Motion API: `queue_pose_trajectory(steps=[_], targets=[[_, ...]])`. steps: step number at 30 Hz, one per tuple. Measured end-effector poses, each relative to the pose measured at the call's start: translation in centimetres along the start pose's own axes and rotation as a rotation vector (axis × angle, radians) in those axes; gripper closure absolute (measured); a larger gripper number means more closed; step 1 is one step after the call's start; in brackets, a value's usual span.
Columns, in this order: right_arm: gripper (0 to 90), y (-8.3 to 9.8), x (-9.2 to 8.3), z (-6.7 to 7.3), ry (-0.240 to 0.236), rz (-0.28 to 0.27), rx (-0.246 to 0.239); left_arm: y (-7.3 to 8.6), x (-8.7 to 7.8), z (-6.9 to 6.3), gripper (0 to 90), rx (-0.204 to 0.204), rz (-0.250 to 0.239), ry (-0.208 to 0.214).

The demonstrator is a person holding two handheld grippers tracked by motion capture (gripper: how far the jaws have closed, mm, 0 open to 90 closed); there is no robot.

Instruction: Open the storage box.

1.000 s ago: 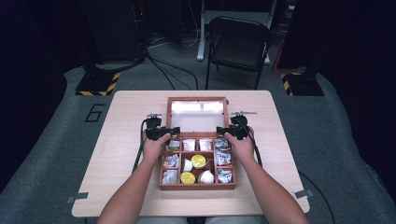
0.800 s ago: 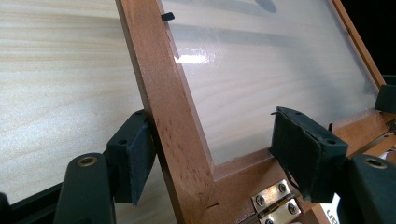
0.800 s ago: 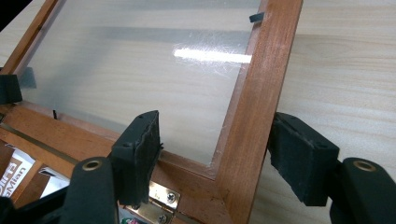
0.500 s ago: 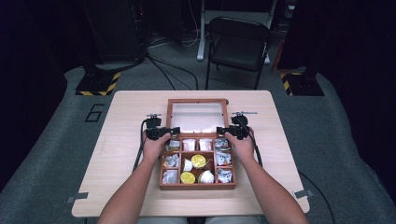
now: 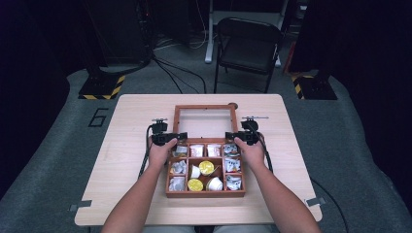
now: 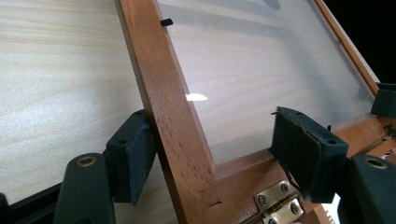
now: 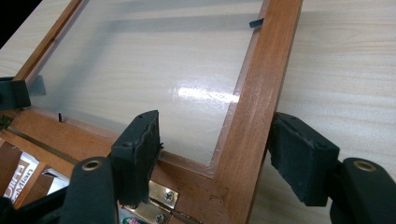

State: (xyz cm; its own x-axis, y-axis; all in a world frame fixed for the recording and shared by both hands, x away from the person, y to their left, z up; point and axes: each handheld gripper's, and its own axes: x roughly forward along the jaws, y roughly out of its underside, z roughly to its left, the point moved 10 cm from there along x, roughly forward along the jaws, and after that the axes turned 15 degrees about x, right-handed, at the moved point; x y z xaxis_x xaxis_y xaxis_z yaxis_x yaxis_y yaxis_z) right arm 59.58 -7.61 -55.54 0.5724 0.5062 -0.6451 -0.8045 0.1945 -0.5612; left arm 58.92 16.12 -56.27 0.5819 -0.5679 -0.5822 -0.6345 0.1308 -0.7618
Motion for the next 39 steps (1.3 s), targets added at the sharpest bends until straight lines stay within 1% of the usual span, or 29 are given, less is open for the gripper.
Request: queue_pose_trajectory(steps=[3,7,9,12,13,14,15,17,18,19,20,21,23,24,25,26,28,29,32,33,34,35,36,39], targets=[[33.8,0.03,0.0,0.0,0.0,0.003,0.007,0.0,0.0,0.0,31.2,-0.002,0.001,-0.001],[33.8,-0.01,0.02,-0.03,-0.001,0.003,0.001,0.01,0.02,-0.05,31.2,-0.016,0.001,-0.006],[33.8,0.01,0.05,-0.04,-0.002,0.005,0.008,0.06,0.04,0.02,31.1,-0.011,0.002,-0.004],[33.8,0.04,0.09,-0.11,-0.007,0.007,0.013,0.12,0.08,0.06,31.1,-0.018,0.004,-0.001],[33.8,0.13,0.06,-0.09,-0.006,0.014,0.024,0.1,0.1,0.03,30.5,-0.017,0.004,-0.007],[33.8,0.19,0.06,-0.06,-0.008,0.02,0.035,0.1,0.12,0.04,29.7,-0.006,0.006,-0.015],[33.8,0.2,0.09,-0.14,-0.009,0.022,0.037,0.12,0.14,0.07,29.0,-0.002,0.007,-0.015],[33.8,0.19,0.14,-0.19,-0.013,0.02,0.041,0.17,0.2,0.09,29.0,-0.017,0.005,-0.012],[33.8,0.24,0.13,-0.18,-0.015,0.024,0.048,0.21,0.21,0.12,29.0,-0.019,0.007,-0.009],[33.8,0.31,0.11,-0.16,-0.016,0.03,0.061,0.2,0.25,0.07,28.9,-0.032,0.004,-0.007],[33.8,0.29,0.16,-0.25,-0.018,0.03,0.058,0.23,0.26,0.11,28.9,-0.028,0.006,-0.005],[33.8,0.31,0.21,-0.29,-0.02,0.032,0.062,0.23,0.29,0.08,28.8,-0.037,0.006,-0.005],[33.8,0.41,0.22,-0.26,-0.022,0.04,0.082,0.29,0.3,0.15,28.7,-0.037,0.011,-0.002],[33.8,0.39,0.25,-0.33,-0.023,0.041,0.078,0.3,0.31,0.16,28.6,-0.036,0.011,-0.001],[33.8,0.49,0.19,-0.29,-0.021,0.051,0.092,0.31,0.32,0.16,28.5,-0.038,0.012,-0.001],[33.8,0.45,0.24,-0.35,-0.022,0.048,0.087,0.31,0.34,0.25,28.5,-0.029,0.011,-0.002],[33.8,0.45,0.26,-0.38,-0.023,0.049,0.09,0.32,0.36,0.26,28.4,-0.03,0.009,-0.002],[33.8,0.39,0.32,-0.41,-0.027,0.044,0.084,0.33,0.35,0.26,28.3,-0.029,0.011,-0.002],[33.9,0.4,0.31,-0.39,-0.023,0.047,0.09,0.32,0.36,0.21,28.2,-0.034,0.011,-0.003],[33.8,0.4,0.31,-0.39,-0.023,0.047,0.091,0.34,0.34,0.26,28.1,-0.028,0.013,-0.003],[33.9,0.41,0.32,-0.4,-0.023,0.048,0.093,0.36,0.36,0.26,28.0,-0.032,0.013,-0.003],[33.9,0.44,0.33,-0.41,-0.025,0.05,0.098,0.39,0.36,0.21,28.0,-0.045,0.015,-0.001],[33.9,0.47,0.35,-0.42,-0.025,0.052,0.105,0.38,0.37,0.2,28.0,-0.044,0.013,-0.004],[33.9,0.47,0.36,-0.42,-0.024,0.052,0.107,0.37,0.36,0.2,27.9,-0.044,0.014,-0.004]])
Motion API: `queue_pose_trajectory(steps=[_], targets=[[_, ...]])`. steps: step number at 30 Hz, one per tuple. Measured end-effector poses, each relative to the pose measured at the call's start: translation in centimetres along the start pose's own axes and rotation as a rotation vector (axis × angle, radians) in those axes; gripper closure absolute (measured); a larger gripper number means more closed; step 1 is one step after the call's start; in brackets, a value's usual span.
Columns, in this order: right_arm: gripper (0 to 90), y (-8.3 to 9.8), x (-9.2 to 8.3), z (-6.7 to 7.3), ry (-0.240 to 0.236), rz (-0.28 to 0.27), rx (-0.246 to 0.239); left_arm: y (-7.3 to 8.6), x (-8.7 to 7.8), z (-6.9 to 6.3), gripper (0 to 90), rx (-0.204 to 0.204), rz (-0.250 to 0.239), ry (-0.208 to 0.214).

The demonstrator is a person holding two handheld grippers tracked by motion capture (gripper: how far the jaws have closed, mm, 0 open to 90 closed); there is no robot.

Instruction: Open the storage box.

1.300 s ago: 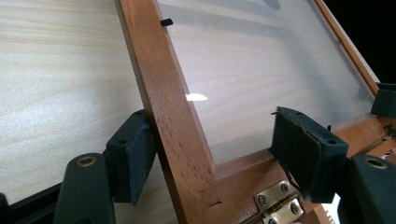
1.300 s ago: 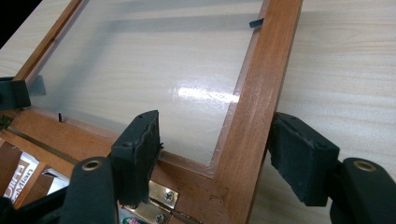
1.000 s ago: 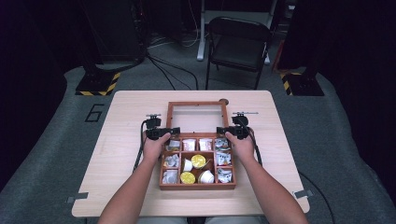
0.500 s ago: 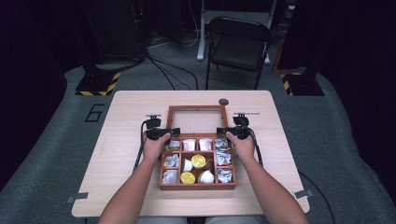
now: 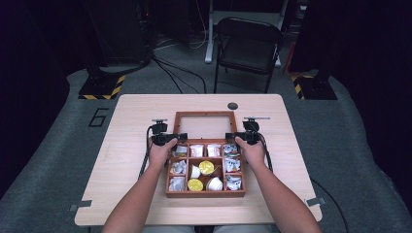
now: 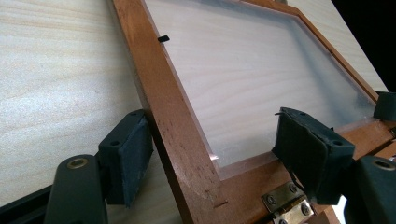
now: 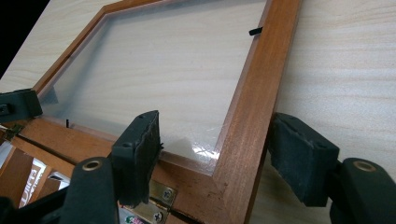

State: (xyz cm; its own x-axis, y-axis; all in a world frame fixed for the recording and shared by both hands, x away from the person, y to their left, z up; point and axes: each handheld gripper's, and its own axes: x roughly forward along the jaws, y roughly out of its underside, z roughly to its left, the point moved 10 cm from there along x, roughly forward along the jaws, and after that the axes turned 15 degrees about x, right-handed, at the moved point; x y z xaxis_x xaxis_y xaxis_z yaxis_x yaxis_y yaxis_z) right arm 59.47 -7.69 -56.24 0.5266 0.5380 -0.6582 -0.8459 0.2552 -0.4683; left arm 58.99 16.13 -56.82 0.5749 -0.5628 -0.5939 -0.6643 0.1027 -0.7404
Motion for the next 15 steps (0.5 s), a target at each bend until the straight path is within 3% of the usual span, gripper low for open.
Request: queue_pose_trajectory(steps=[7,10,11,13,15], targets=[[35.4,0.1,-0.2,0.0,0.01,-0.002,0.025,0.1,-0.3,-0.1,28.2,0.0,0.008,0.006],[35.6,-0.4,-0.8,0.2,0.017,-0.039,-0.014,0.0,-0.6,0.0,29.1,0.005,0.015,-0.008],[34.9,-0.4,-1.2,0.4,0.024,-0.04,0.001,0.0,-0.8,0.0,29.0,0.006,0.018,-0.01],[34.1,-0.8,-1.7,0.5,0.033,-0.067,-0.035,0.1,-1.1,0.0,29.0,0.005,0.024,-0.006],[34.0,-0.9,-2.2,0.7,0.058,-0.09,-0.084,-0.1,-1.6,0.0,30.3,0.034,0.021,-0.026]])
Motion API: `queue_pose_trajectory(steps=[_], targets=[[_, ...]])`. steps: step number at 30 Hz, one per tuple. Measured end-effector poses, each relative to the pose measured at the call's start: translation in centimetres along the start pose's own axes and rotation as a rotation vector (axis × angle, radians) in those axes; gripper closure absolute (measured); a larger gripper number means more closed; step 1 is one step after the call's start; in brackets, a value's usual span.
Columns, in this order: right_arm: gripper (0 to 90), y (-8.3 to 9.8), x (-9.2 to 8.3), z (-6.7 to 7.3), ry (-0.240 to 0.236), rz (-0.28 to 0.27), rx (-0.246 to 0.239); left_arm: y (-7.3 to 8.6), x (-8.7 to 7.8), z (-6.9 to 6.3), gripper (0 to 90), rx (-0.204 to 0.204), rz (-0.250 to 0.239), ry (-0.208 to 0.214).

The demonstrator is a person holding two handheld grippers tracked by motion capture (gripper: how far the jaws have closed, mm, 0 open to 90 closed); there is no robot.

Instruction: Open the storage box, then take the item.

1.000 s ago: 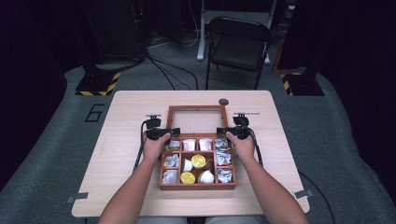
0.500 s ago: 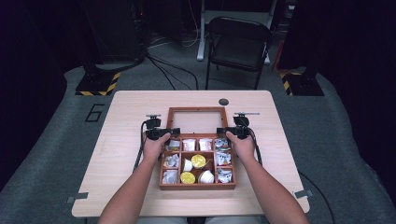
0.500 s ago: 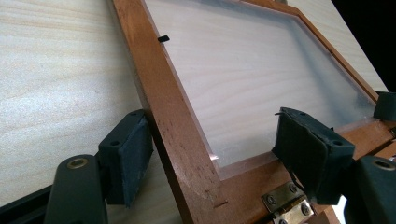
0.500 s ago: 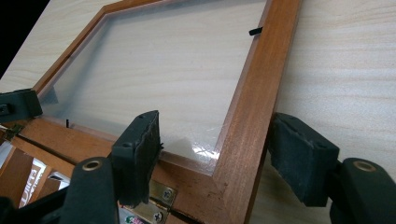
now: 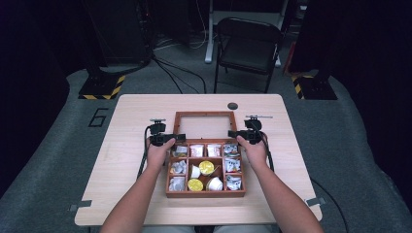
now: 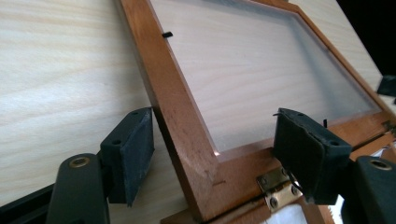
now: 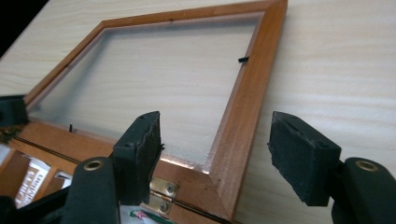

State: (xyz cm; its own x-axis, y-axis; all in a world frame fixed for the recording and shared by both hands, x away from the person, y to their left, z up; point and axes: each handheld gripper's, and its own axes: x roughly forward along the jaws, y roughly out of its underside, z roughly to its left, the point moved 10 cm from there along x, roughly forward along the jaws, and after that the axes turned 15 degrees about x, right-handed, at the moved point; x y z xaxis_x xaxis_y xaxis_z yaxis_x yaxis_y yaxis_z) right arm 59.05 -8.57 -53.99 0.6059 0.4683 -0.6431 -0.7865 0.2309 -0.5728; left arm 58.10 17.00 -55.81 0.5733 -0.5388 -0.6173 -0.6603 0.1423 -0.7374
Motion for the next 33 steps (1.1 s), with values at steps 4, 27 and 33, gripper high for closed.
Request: queue_pose_trajectory(steps=[4,27,33], targets=[[34.1,-0.1,-1.1,0.9,-0.016,-0.021,-0.049,-0.7,-1.1,-0.5,30.5,0.022,-0.019,0.004],[41.0,5.6,-3.6,8.3,-0.157,0.043,-0.304,-1.0,-8.0,-3.5,32.0,0.093,-0.13,0.061],[43.1,8.0,-3.6,9.7,-0.168,0.077,-0.386,-0.3,-8.9,-3.4,32.2,0.116,-0.124,0.055]])
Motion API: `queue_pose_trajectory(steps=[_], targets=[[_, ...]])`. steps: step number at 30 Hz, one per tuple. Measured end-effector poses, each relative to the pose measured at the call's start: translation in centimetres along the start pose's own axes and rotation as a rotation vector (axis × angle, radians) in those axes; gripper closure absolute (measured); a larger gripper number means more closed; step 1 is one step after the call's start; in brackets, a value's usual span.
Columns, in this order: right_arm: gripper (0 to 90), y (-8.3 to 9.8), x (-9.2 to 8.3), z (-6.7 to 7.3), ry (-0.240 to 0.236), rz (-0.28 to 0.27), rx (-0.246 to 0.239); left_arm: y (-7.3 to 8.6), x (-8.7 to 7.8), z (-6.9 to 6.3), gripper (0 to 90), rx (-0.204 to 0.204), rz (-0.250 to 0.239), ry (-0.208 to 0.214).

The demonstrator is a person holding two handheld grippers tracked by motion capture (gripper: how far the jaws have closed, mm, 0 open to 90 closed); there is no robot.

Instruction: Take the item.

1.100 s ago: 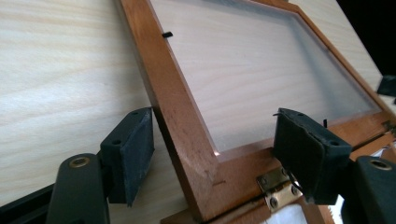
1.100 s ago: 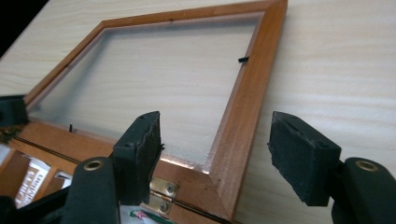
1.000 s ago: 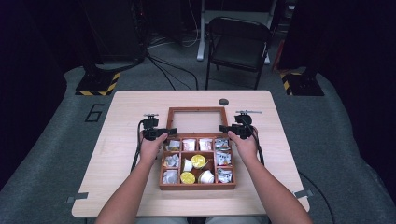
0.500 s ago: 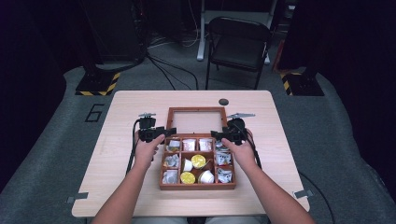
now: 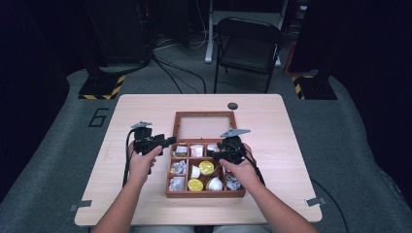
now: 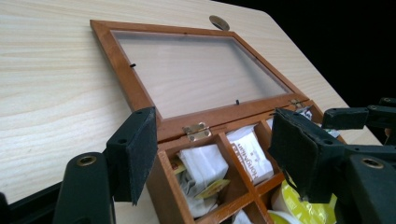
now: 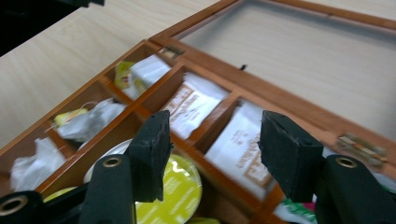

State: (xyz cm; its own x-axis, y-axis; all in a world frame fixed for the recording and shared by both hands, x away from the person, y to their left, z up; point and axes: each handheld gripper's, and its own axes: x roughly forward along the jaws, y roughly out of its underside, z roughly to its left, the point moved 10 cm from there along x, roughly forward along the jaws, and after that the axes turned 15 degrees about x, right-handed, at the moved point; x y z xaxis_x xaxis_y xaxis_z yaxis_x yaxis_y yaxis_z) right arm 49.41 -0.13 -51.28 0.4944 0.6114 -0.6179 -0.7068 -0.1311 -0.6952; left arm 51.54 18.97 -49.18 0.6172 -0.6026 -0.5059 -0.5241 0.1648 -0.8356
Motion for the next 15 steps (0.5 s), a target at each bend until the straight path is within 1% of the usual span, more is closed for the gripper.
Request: queue_pose_trajectory(steps=[1,3,4,5,9,12,14,15], targets=[[43.2,0.2,0.0,0.3,-0.005,0.006,-0.006,0.1,-0.1,0.1,32.2,0.006,0.002,-0.005],[43.5,0.6,-0.1,0.9,-0.021,0.009,-0.016,0.2,-0.3,0.0,32.2,-0.004,0.004,-0.002],[43.5,0.9,-0.1,1.1,-0.028,0.015,-0.012,0.2,-0.3,0.1,32.2,0.001,0.001,-0.002],[43.5,1.1,-0.1,1.3,-0.032,0.022,-0.018,0.2,-0.3,0.0,32.2,0.004,0.001,0.0],[43.3,1.9,-0.2,1.7,-0.024,0.039,-0.044,0.1,-0.4,-0.3,32.2,0.002,-0.007,0.006],[42.7,2.6,-0.2,1.9,-0.022,0.056,-0.047,0.0,-0.4,-0.5,32.2,0.011,-0.008,0.003],[42.3,3.1,-0.1,1.9,-0.024,0.062,-0.042,-0.1,-0.5,-0.6,32.2,0.011,-0.013,0.005],[42.2,3.4,0.0,1.9,-0.023,0.068,-0.032,-0.1,-0.5,-0.6,32.2,0.016,-0.015,0.003]])
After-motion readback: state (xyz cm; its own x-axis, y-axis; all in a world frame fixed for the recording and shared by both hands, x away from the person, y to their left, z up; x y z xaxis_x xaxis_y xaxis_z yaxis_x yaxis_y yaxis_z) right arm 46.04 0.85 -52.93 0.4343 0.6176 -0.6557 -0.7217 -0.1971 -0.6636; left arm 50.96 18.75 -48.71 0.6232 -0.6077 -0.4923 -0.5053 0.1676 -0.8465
